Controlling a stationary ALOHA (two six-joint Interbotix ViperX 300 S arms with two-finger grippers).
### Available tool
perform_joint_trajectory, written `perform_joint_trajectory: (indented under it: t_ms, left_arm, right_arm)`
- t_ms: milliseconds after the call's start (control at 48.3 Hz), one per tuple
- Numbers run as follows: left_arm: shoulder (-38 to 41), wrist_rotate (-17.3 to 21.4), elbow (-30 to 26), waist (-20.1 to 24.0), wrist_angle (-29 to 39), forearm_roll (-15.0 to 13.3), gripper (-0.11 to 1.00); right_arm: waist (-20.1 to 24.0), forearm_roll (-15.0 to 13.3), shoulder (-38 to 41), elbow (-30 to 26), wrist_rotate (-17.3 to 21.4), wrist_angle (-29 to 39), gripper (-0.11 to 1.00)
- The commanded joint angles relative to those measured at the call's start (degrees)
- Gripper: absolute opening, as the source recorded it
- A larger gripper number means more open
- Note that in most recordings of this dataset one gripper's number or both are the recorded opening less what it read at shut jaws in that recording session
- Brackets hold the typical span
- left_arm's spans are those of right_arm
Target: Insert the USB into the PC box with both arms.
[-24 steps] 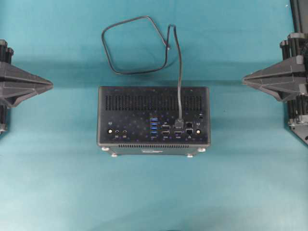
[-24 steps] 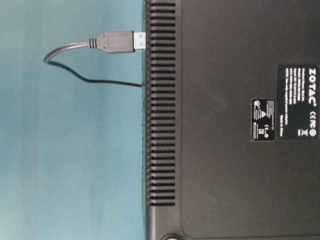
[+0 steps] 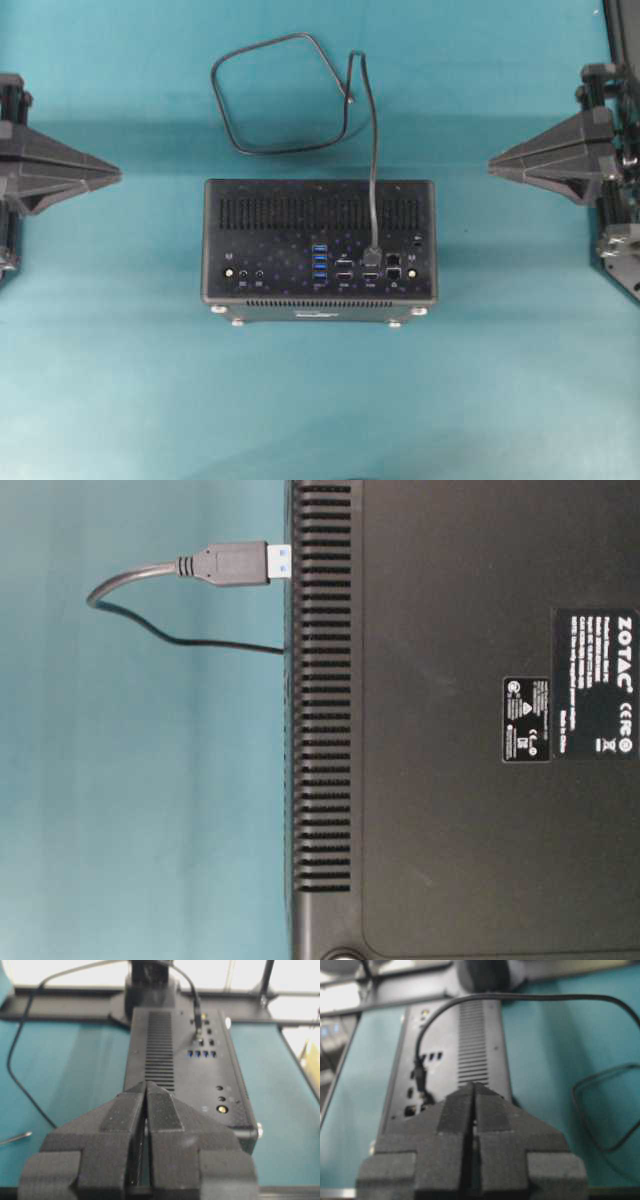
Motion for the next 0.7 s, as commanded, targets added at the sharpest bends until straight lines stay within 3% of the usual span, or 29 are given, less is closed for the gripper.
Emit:
perform_joint_trajectory:
  t_ms: [0, 269, 435, 559, 684]
  left_arm:
    - [0.79, 0.26, -3.16, -0.09, 3.96, 0.26, 0.0]
    - [1.49, 0.18, -4.31, -0.26, 6.68, 0.26, 0.0]
    - [1.67, 0.18, -4.31, -0.35, 7.12, 0.26, 0.0]
    - [2.02, 0.18, -4.66, -0.35, 7.65, 0.26, 0.0]
    - [2.46, 0.18, -4.83, -0.35, 7.73, 0.26, 0.0]
  right_arm:
    - [0.79, 0.09, 2.11, -5.01, 0.53, 5.54, 0.0]
    - [1.85, 0.0, 10.81, -14.77, 0.62, 16.0, 0.03]
    - [2.72, 0.26, 16.61, -20.21, 1.05, 20.57, 0.12]
    - [3.16, 0.26, 19.51, -23.2, 4.31, 23.47, 0.34]
    - [4.22, 0.26, 21.36, -24.87, 7.82, 24.35, 0.68]
